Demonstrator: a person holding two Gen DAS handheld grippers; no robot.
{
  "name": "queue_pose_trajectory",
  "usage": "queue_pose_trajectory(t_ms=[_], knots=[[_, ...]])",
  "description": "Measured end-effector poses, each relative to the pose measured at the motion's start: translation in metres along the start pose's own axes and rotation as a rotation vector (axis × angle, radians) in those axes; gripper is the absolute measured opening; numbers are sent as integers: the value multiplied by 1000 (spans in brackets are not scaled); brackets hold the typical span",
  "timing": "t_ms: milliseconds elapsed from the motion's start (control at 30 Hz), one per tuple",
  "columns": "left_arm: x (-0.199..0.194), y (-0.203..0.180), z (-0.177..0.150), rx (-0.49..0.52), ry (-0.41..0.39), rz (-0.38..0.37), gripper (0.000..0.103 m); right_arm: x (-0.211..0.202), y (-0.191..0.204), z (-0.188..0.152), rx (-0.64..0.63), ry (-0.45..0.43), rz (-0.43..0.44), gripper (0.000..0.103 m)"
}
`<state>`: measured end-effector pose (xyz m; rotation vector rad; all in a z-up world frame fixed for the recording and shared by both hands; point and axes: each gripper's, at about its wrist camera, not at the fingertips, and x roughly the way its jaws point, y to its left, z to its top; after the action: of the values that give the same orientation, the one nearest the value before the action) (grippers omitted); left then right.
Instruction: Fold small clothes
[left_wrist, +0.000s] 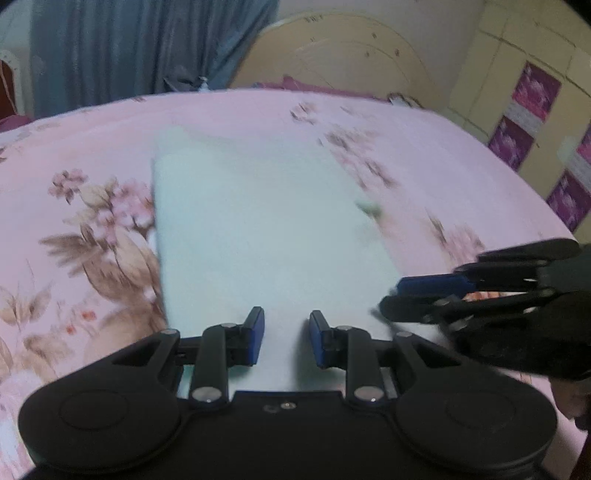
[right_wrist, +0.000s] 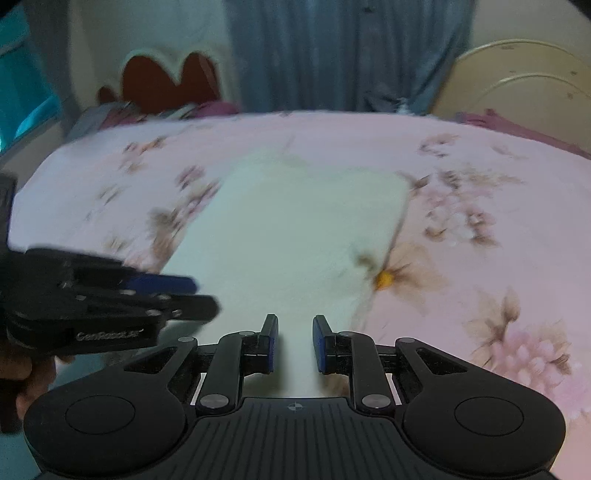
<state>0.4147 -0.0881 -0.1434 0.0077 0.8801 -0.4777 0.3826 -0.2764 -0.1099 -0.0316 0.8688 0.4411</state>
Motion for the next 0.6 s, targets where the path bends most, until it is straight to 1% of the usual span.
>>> queue_pose_trajectory(t_ms=[67, 133, 167, 200, 267, 300, 333, 367, 400, 433, 467, 500, 533, 567, 600], knots=[[-2, -8, -10, 21, 16, -3, 25, 7, 4, -13, -52, 52, -42, 20], [-6, -12, -19, 33, 20, -1, 25, 5, 3, -22, -67, 50, -59, 20], [-8, -13, -21, 33, 22, -4, 28, 3, 1, -24, -64, 55, -66, 20], [-9, -12, -22, 34, 25, -14, 29, 2, -3, -24, -57, 61, -67, 20], [-13, -2, -19, 19, 29, -63, 33, 0, -11, -22, -21, 65, -48, 20], [-18, 9, -15, -29, 10, -76, 37, -4, -14, -21, -4, 51, -49, 20], [-23, 20, -11, -74, -13, -75, 42, -11, -18, -19, 11, 15, -70, 20], [-28, 30, -6, -104, -45, -66, 56, -17, -22, -15, 27, -28, -102, 20], [-32, 39, -1, -119, -78, -35, 74, -19, -27, -10, 43, -55, -112, 20], [-33, 47, 5, -132, -105, 4, 81, -20, -34, -5, 73, -72, -105, 21], [-34, 55, 11, -152, -127, 27, 85, -18, -43, 0, 125, -82, -87, 36], [-31, 64, 17, -183, -136, 28, 86, -15, -55, 5, 193, -92, -60, 51], [-27, 72, 22, -221, -132, 16, 86, -12, -68, 9, 266, -110, -22, 70], [-22, 80, 27, -259, -128, -1, 86, -7, -80, 13, 330, -117, 21, 70], [-17, 88, 30, -292, -122, -21, 83, -2, -89, 17, 377, -113, 42, 70]])
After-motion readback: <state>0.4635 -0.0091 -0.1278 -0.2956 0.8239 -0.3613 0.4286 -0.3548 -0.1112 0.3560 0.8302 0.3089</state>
